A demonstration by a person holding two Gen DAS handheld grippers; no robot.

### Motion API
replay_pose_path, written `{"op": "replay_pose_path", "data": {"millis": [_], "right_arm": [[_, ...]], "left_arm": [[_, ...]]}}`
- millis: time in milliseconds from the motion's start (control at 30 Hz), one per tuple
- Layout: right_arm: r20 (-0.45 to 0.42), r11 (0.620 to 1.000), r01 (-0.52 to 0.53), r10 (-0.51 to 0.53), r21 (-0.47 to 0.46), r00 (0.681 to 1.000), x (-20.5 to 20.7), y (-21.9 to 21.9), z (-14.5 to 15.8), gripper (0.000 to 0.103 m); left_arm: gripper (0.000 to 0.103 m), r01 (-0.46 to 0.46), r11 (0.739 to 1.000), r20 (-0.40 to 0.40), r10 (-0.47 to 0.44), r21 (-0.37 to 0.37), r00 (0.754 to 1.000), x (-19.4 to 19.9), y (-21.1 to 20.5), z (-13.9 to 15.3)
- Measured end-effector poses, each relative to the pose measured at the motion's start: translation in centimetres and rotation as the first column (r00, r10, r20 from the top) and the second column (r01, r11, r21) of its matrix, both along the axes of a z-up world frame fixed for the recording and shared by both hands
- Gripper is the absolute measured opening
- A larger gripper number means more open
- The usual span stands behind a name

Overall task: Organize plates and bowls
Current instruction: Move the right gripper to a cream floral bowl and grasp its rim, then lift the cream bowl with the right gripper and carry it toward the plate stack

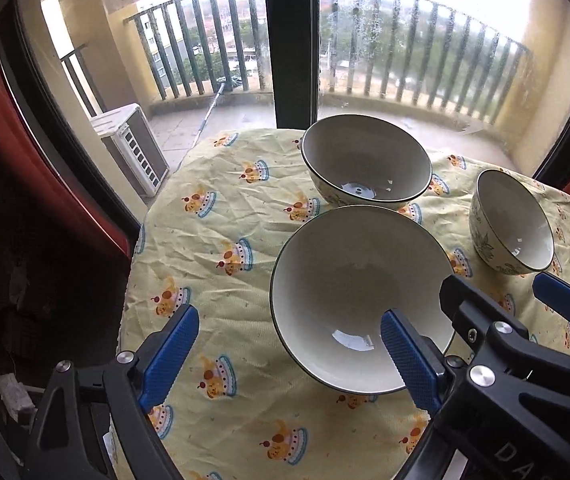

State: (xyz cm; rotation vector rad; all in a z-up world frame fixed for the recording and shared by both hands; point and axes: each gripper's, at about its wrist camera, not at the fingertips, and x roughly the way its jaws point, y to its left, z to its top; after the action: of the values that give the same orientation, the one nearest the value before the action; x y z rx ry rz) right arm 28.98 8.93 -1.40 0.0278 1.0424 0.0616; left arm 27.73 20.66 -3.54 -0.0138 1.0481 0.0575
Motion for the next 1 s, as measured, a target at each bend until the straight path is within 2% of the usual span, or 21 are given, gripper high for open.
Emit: {"op": "replay_pose_path", "data": {"millis": [167,367,467,533,567,600,633,733,833,867,1000], "right_arm": [[0.003,1.000,0.029,-0.029,-0.011,1.000,1.8,0.7,-1.2,0.089],[-0.010,0.998,0.064,-0.064,0.004,0.998,3.1,0.7,-3.2,0.088],[-0.022,0.997,0.070,-0.070,0.012,0.997,3.5,0.8,-3.9,0.077],[-0.025,0.997,0.072,-0.072,0.006,0.997,3.7,1.0,-4.1,0.068],[-0.024,0.997,0.079,-0.079,0.000,0.997,3.7,1.0,-4.1,0.059],[-0.028,0.996,0.089,-0.089,-0.001,0.996,3.7,1.0,-4.2,0.051],[-0.036,0.995,0.099,-0.098,0.008,0.995,3.8,0.8,-4.4,0.049],[-0.051,0.994,0.106,-0.105,0.029,0.993,3.8,0.6,-4.7,0.040],[-0.055,0.996,0.081,-0.080,0.032,0.995,3.9,0.9,-4.7,0.028],[-0.059,0.997,0.072,-0.070,0.030,0.996,3.9,1.2,-4.8,0.023],[-0.061,0.996,0.087,-0.086,0.021,0.994,3.7,1.5,-4.6,0.023]], "left_arm": [[0.093,0.011,1.000,0.005,-0.011,0.016,1.000,1.8,0.5,-1.1],[0.079,0.022,1.000,-0.016,-0.022,-0.012,1.000,3.3,0.8,-3.0],[0.075,0.044,0.999,-0.026,-0.044,-0.023,0.999,3.6,0.6,-3.6],[0.065,0.058,0.998,-0.031,-0.060,-0.035,0.998,3.7,0.2,-3.7],[0.058,0.060,0.998,-0.027,-0.061,-0.032,0.998,3.7,0.2,-3.7],[0.055,0.062,0.998,-0.026,-0.063,-0.030,0.998,3.7,0.1,-3.7],[0.055,0.062,0.998,-0.030,-0.063,-0.028,0.998,3.8,0.1,-3.8],[0.044,0.061,0.997,-0.041,-0.063,-0.037,0.997,3.9,0.2,-4.1],[0.032,0.083,0.996,-0.042,-0.084,-0.037,0.996,3.9,-0.1,-4.2],[0.031,0.087,0.996,-0.044,-0.088,-0.029,0.995,3.8,-0.2,-4.2],[0.029,0.087,0.996,-0.053,-0.089,-0.034,0.995,3.7,0.0,-4.1]]}}
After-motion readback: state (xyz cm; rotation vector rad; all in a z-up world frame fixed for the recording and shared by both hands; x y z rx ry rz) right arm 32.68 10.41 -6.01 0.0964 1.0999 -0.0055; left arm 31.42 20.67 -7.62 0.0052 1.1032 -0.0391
